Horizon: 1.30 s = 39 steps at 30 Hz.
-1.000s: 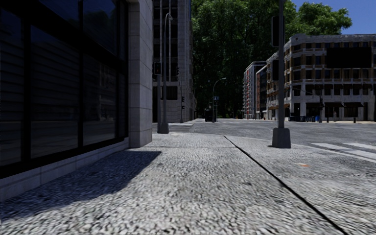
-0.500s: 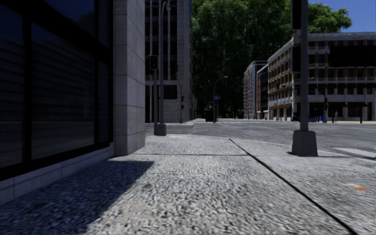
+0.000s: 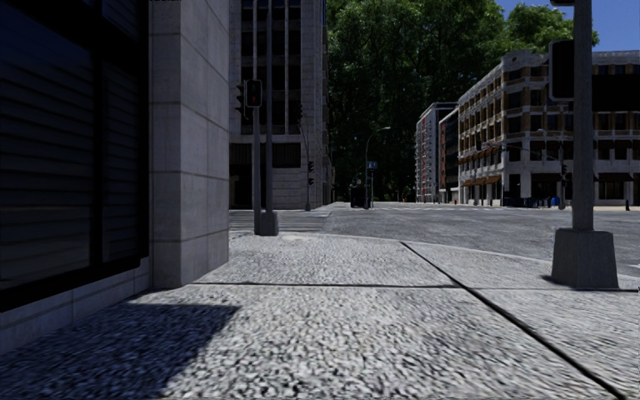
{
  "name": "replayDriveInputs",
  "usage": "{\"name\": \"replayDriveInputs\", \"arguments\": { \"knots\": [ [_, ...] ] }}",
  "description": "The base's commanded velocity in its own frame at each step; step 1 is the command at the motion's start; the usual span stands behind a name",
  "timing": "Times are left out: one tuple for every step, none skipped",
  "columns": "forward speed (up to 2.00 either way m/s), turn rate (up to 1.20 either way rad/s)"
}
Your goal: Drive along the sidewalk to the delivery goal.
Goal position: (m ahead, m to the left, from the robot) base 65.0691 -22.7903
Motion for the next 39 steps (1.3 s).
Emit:
{"name": "replayDriveInputs", "arguments": {
  "knots": [
    [2.00, -1.03],
    [2.00, -1.03],
    [2.00, -1.03],
    [2.00, -1.03],
    [2.00, -1.03],
    [2.00, -1.03],
    [2.00, -1.03],
    [2.00, -1.03],
    [2.00, -1.03],
    [2.00, -1.04],
    [2.00, -1.20],
    [2.00, -1.20],
    [2.00, -1.20],
    [2.00, -1.20],
    [2.00, -1.20],
    [2.00, -1.20],
    [2.00, -1.20],
    [2.00, -1.20],
    [2.00, -1.20],
    [2.00, -1.20],
    [2.00, -1.20],
    [2.00, -1.20],
    [2.00, -1.20],
    [2.00, -1.20],
    [2.00, -1.20],
    [2.00, -1.20],
    [2.00, -1.20],
    [2.00, -1.20],
    [2.00, -1.20],
    [2.00, -1.20],
    [2.00, -1.20],
    [2.00, -1.20],
    [2.00, -1.20],
    [2.00, -1.20],
    [2.00, -1.20],
    [2.00, -1.20],
    [2.00, -1.20],
    [2.00, -1.20],
    [2.00, -1.20]
  ]
}}
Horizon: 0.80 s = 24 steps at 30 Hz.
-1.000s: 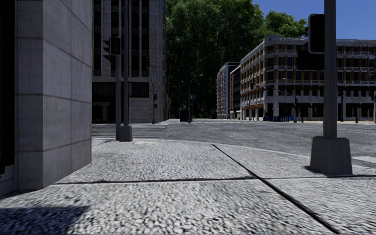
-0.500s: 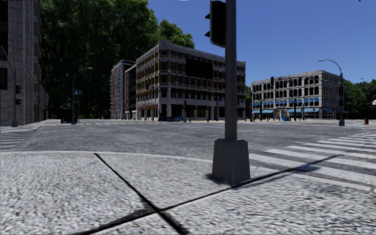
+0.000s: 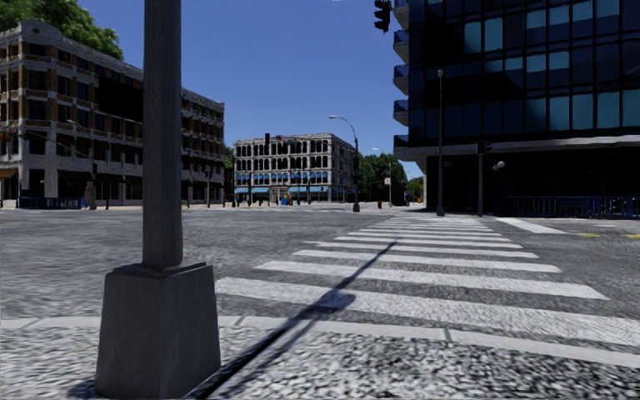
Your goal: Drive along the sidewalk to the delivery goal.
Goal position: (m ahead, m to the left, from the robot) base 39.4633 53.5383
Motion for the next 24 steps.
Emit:
{"name": "replayDriveInputs", "arguments": {
  "knots": [
    [2.00, -1.20],
    [2.00, -1.20],
    [2.00, -1.20],
    [2.00, -1.20],
    [2.00, -1.20],
    [2.00, -0.86],
    [2.00, -0.86],
    [2.00, -0.01],
    [2.00, 0.00],
    [2.00, 0.00],
    [2.00, 0.00],
    [2.00, 0.00],
    [2.00, 0.00],
    [2.00, 0.00],
    [2.00, 0.00],
    [2.00, 0.00],
    [2.00, 0.00],
    [2.00, 0.00],
    [2.00, 0.00],
    [2.00, 0.00],
    [2.00, 0.00],
    [2.00, 0.00],
    [2.00, 0.17],
    [2.00, 0.17]
  ]
}}
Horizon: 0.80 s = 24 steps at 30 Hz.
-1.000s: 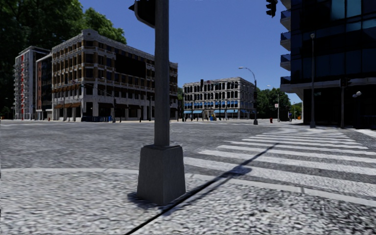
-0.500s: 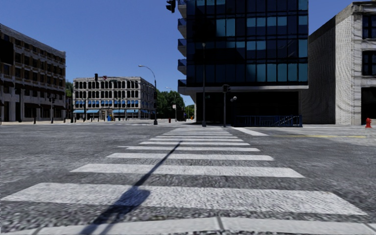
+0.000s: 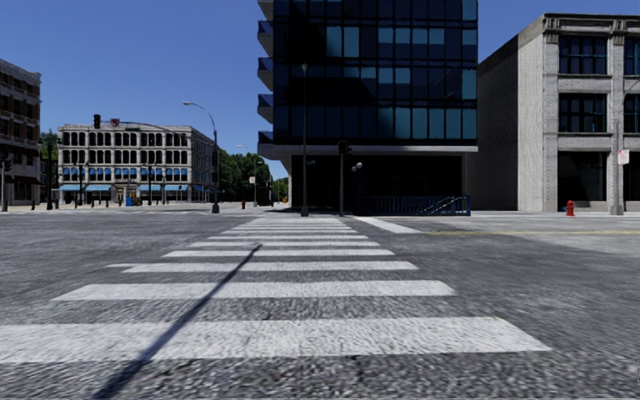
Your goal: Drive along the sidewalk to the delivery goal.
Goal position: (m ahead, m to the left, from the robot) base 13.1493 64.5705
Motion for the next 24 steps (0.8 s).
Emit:
{"name": "replayDriveInputs", "arguments": {
  "knots": [
    [2.00, 0.61],
    [2.00, 0.77],
    [2.00, 0.84],
    [2.00, 0.85],
    [2.00, 0.84],
    [2.00, 0.84],
    [2.00, 0.00],
    [2.00, 0.00],
    [2.00, 0.00],
    [2.00, 0.00],
    [2.00, 0.00],
    [2.00, 0.00],
    [2.00, 0.00],
    [2.00, 0.00],
    [2.00, 0.00],
    [2.00, 0.00],
    [2.00, 0.00],
    [2.00, 0.00],
    [2.00, 0.00],
    [2.00, 0.00],
    [2.00, 0.00],
    [2.00, 0.00],
    [2.00, 0.00],
    [2.00, 0.00]
  ]
}}
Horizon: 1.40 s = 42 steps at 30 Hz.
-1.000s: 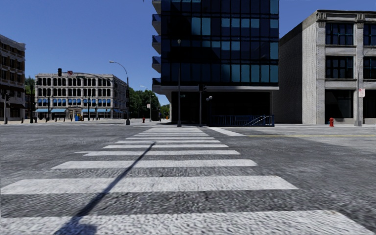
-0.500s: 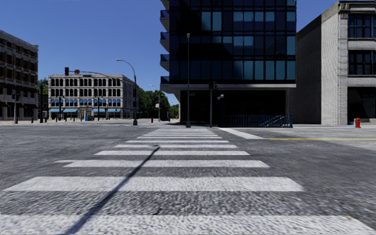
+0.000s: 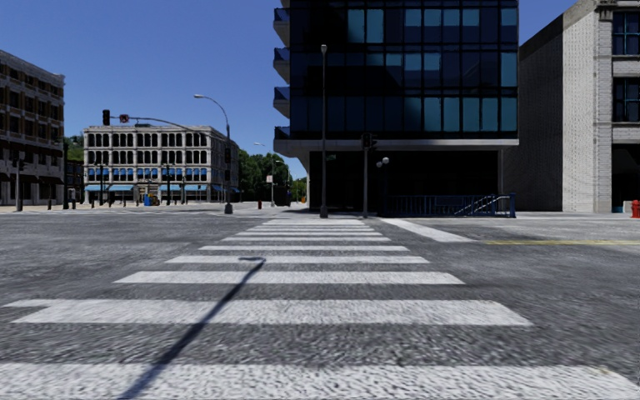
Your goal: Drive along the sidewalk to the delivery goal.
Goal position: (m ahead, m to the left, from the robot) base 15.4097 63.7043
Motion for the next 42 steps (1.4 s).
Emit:
{"name": "replayDriveInputs", "arguments": {
  "knots": [
    [2.00, 0.00],
    [2.00, 0.00],
    [2.00, 0.00],
    [2.00, 0.00],
    [2.00, 0.00],
    [2.00, 0.00],
    [2.00, 0.00],
    [2.00, 0.00],
    [2.00, 0.00],
    [2.00, 0.00],
    [2.00, 0.00],
    [2.00, 0.00],
    [2.00, 0.00],
    [2.00, 0.00],
    [2.00, 0.00],
    [2.00, 0.00],
    [2.00, 0.00],
    [2.00, 0.00],
    [2.00, 0.00],
    [2.00, 0.00],
    [2.00, 0.00],
    [2.00, 0.00],
    [2.00, 0.00],
    [2.00, 0.00],
    [2.00, 0.00],
    [2.00, 0.00],
    [2.00, 0.00],
    [2.00, 0.00],
    [2.00, 0.00],
    [1.99, 0.00],
    [1.97, 0.00],
    [1.96, 0.00],
    [1.96, 0.00],
    [1.96, 0.00],
    [1.95, 0.00],
    [1.95, 0.00],
    [1.95, 0.00],
    [1.95, 0.00],
    [1.95, 0.00],
    [1.95, 0.00],
    [1.95, 0.00],
    [1.95, 0.00]
  ]
}}
